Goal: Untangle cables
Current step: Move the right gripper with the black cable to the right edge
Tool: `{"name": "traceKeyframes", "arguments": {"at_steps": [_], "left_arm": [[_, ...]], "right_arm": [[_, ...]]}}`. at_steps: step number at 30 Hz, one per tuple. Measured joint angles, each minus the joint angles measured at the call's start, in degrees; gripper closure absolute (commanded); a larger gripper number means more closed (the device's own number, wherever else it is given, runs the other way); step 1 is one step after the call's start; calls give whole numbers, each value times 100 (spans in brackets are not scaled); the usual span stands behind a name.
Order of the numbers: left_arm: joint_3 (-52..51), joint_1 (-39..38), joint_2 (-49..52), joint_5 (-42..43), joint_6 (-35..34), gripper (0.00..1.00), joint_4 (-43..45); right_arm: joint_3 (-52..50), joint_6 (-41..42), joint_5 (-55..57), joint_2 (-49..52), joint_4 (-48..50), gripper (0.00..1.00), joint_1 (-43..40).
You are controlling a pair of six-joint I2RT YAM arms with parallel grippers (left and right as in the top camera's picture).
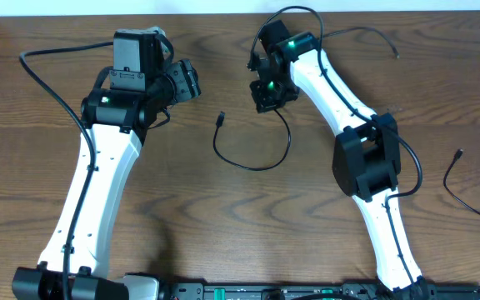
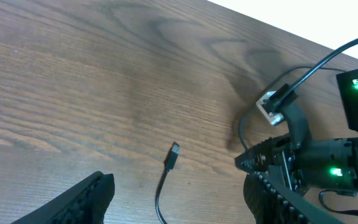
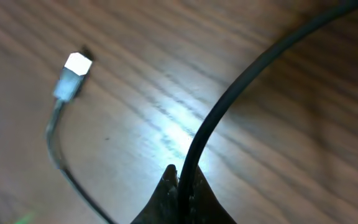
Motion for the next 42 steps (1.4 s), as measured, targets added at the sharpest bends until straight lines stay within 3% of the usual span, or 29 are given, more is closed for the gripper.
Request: {"name": "traceKeyframes", "arguments": {"at_steps": [10, 18, 23, 42], "left_arm": [[0, 0, 114, -11, 0, 28, 2], [-2, 0, 177, -11, 0, 28, 2], [-2, 0, 177, -11, 0, 28, 2], [-2, 0, 177, -11, -131, 28, 2]], "right_arm": [[269, -214, 765, -557, 9, 99, -590], [629, -238, 1521, -2459, 1259, 99, -1864], [778, -240, 2114, -3082, 2028, 99, -2667], [673, -151, 3226, -1421, 3810, 99, -5058]]}}
